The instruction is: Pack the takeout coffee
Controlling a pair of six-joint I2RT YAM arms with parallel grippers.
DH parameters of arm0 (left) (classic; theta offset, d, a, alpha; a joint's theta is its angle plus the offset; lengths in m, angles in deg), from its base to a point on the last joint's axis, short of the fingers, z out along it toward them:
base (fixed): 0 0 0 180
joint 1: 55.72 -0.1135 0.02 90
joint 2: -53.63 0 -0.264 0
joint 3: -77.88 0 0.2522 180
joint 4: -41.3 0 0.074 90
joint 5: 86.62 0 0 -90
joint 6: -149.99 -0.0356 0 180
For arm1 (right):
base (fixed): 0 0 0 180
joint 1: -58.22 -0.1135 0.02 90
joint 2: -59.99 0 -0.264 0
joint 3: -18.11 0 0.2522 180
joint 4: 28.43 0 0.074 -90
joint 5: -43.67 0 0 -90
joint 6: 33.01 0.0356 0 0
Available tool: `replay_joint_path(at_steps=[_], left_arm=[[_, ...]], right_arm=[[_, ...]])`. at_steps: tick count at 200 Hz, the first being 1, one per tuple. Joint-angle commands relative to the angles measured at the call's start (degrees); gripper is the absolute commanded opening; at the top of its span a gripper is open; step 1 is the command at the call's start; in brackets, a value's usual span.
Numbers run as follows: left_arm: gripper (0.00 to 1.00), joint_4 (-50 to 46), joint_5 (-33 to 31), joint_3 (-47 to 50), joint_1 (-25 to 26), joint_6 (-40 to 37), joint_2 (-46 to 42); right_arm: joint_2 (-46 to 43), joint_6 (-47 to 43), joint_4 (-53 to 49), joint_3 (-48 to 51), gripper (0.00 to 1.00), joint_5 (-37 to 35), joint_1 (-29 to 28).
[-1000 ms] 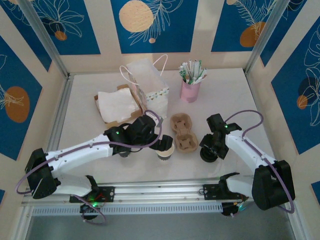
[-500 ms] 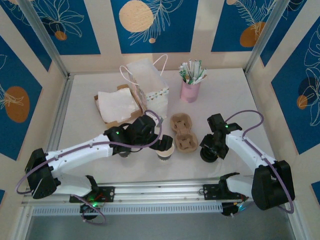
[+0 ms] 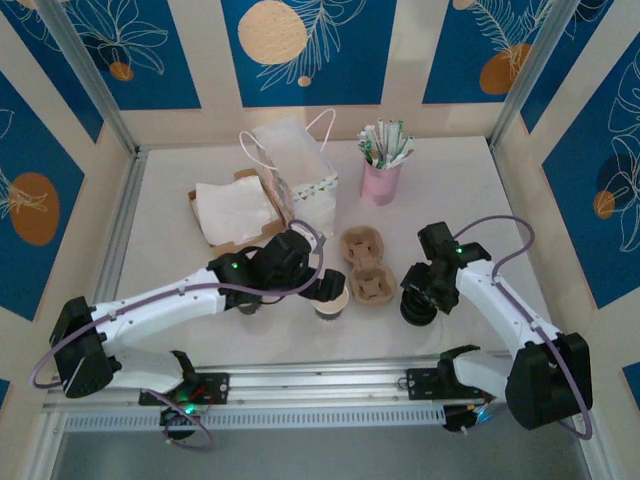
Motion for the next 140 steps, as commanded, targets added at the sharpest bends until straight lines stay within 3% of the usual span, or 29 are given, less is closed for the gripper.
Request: replay_joint_path(at_steps=[1, 75, 112, 140], left_arm=[[1.00, -0.7, -2.3, -0.8, 0.7, -0.3, -2.5], [1.00, -0.6, -9.4, 4.0, 0.7, -0.9, -13.1], [1.00, -5.2, -12.3, 4.7, 0.4, -1.5, -16.7], [1.00, -7.1, -9.2, 6.1, -2.1, -1.2, -19.4]], right_arm=[[-1.5, -0.7, -3.2, -2.3, 0.76, 1.4, 0.3], [-3.1, -7.2, -6.8, -12.1, 0.75, 7.3, -3.7], [-0.5, -8.9, -7.4, -17.6, 0.75, 8.4, -11.6], [2.9, -9.1, -7.4, -21.8, 0.74, 7.9, -18.8]])
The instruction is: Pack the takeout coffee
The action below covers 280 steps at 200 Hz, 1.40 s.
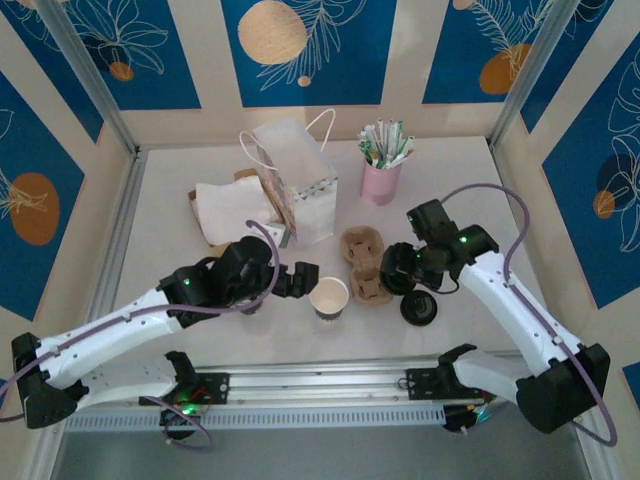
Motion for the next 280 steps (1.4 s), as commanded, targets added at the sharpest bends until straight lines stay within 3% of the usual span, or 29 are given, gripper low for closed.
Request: replay_joint_path(at_steps=[1, 44, 78, 112, 176, 280], left_arm=[[1.00, -3.6, 0.7, 1.7, -1.9, -1.1, -2.6], [1.00, -3.7, 9.7, 6.1, -8.9, 0.7, -8.2], [1.00, -4.1, 12.8, 9.6, -13.2, 1.6, -14.7], [1.00, -5.2, 13.2, 12.0, -14.2, 2.4, -18.9], [1.00, -6.6, 12.6, 13.2, -14.4, 2.6, -22.4], [1.00, -5.4, 12.9, 14.0, -14.4, 2.9, -22.1]], right_arm=[[2.3, -1.4, -1.9, -3.5, 0.74, 1.4, -4.8], [11.0, -2.5, -5.0, -12.0, 0.74, -1.4, -14.3], [16.9, -3.7, -6.2, -16.8, 0.75, -3.1, -20.5], [21.7, -4.7, -6.0, -20.1, 0.75, -3.9, -24.4], [27.7, -5.6, -7.0, -22.7, 0.75, -5.9, -26.8], [29.1, -5.6, -5.8, -22.5, 0.76, -5.6, -27.1]])
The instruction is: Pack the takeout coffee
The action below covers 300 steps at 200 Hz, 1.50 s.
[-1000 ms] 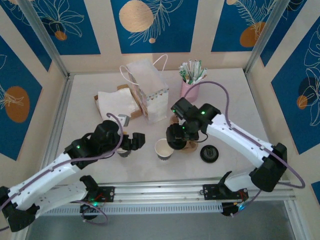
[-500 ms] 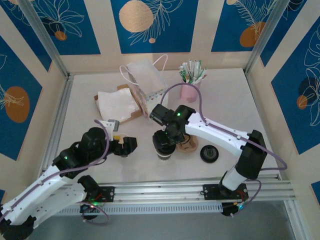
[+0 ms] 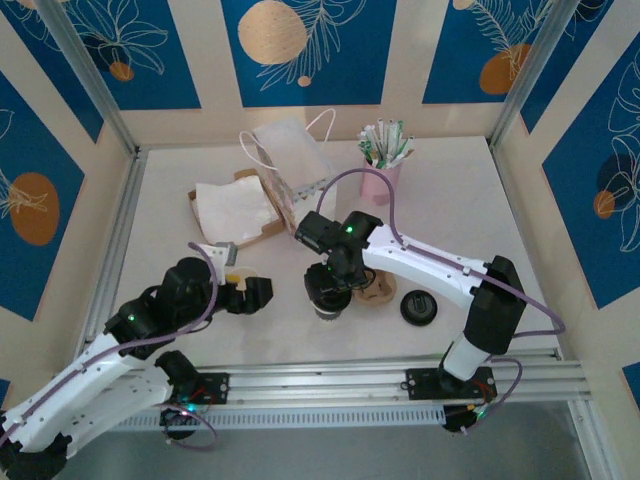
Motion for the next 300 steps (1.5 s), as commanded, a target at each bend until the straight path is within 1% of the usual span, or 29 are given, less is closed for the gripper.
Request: replay_joint_path(at_steps=[1, 157, 204, 300], left_arm=[[1.00, 0.3, 1.1, 0.3, -0.6, 0.7, -0.1], [1.00, 1.1, 1.4, 0.4, -0.7, 0.8, 0.8], [1.00, 1.1, 1.5, 0.4, -0.7, 0.9, 0.9], [1.00, 0.7, 1.4, 0.3, -0.6, 1.1, 0.6]], right_arm=[[0.7, -0.6, -0.4, -1.5, 0.75, -0.3, -0.3], [2.4, -1.3, 0.0, -2.6, 0.75, 0.1, -0.4], [2.3, -1.0, -1.2, -2.3, 0.75, -1.0, -0.3], [3.5, -1.2, 0.1, -1.6, 0.75, 0.4, -0.4]])
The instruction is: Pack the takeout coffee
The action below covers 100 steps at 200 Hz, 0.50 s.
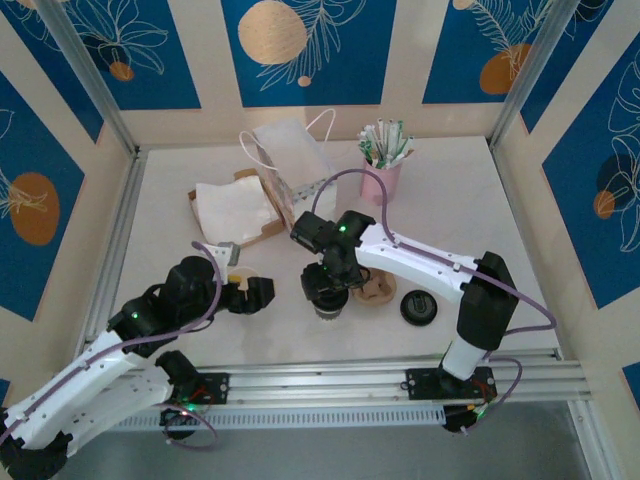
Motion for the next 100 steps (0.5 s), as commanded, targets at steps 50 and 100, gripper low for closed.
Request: replay_joint_path(at_steps=[50, 100], left_arm=[[1.00, 0.5, 1.0, 0.2, -0.6, 1.0, -0.3], [1.00, 0.4, 0.9, 0.2, -0.5, 1.0, -0.3]], right_arm=[[1.0, -0.4, -0.5, -0.4, 0.75, 0.5, -0.4], [1.0, 0.1, -0.3, 0.8, 0.75, 0.2, -0.8]])
